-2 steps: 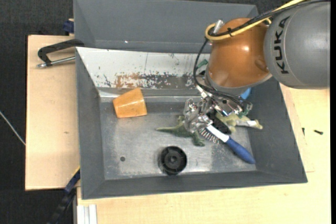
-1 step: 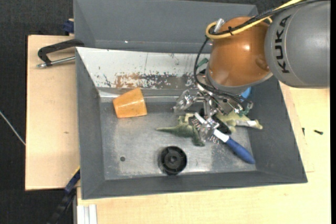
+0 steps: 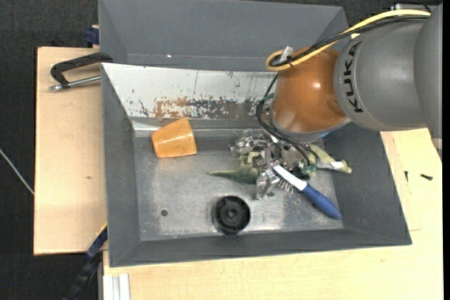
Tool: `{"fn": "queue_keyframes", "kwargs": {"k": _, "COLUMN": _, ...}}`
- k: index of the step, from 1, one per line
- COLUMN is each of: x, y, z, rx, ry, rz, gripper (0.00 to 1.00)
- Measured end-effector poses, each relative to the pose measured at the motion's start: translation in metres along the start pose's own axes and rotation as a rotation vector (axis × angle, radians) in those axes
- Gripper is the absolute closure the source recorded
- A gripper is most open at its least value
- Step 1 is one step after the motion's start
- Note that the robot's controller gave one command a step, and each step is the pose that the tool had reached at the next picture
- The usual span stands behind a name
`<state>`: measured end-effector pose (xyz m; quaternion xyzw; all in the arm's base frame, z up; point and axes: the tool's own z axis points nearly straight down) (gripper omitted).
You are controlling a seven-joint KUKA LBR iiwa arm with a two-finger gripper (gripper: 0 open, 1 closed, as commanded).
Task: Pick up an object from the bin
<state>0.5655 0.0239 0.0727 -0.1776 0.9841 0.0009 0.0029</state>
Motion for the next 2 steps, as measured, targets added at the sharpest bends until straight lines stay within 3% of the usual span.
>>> {"fn": "queue_keyframes", "kwargs": {"k": 1, "x": -0.004, "y": 0.001, "z": -0.003, "rx": 0.001, "ry": -0.012, "rz": -0.001, "gripper": 1.00}}
{"fn": "queue_keyframes", "kwargs": {"k": 2, "x": -0.008, "y": 0.018, "z": -0.140, "rx": 0.004, "ry": -0.009, "rz": -0.113, "gripper": 1.00}}
